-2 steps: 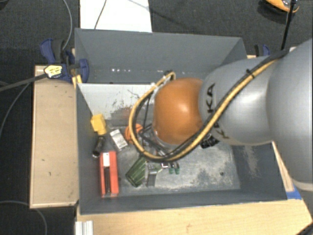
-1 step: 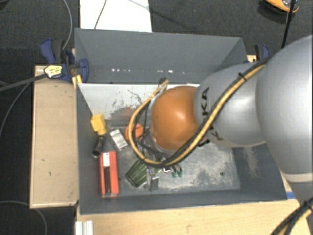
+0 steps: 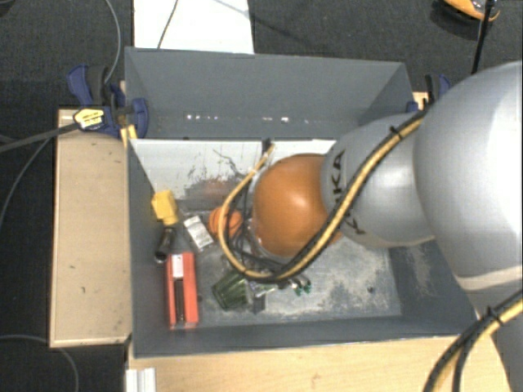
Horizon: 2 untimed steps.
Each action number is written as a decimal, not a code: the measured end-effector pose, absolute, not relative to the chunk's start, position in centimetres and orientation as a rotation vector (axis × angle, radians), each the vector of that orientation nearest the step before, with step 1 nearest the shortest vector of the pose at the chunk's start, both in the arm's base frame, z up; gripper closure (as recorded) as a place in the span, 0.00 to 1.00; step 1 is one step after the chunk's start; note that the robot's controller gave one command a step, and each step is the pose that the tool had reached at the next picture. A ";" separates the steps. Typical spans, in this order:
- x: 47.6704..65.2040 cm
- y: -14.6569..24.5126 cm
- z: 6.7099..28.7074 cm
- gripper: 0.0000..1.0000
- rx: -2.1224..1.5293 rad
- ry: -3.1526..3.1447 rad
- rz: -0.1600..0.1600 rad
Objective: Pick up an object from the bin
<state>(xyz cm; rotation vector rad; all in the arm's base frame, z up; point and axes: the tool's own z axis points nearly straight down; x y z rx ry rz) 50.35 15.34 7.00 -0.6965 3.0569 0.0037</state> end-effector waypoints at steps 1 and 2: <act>50.4 15.3 7.0 1.00 -0.694 3.058 0.004; 50.1 14.5 18.9 1.00 -0.683 3.058 0.005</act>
Offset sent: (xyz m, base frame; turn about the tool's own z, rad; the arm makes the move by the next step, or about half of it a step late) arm -0.0030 -0.0087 0.1190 0.0021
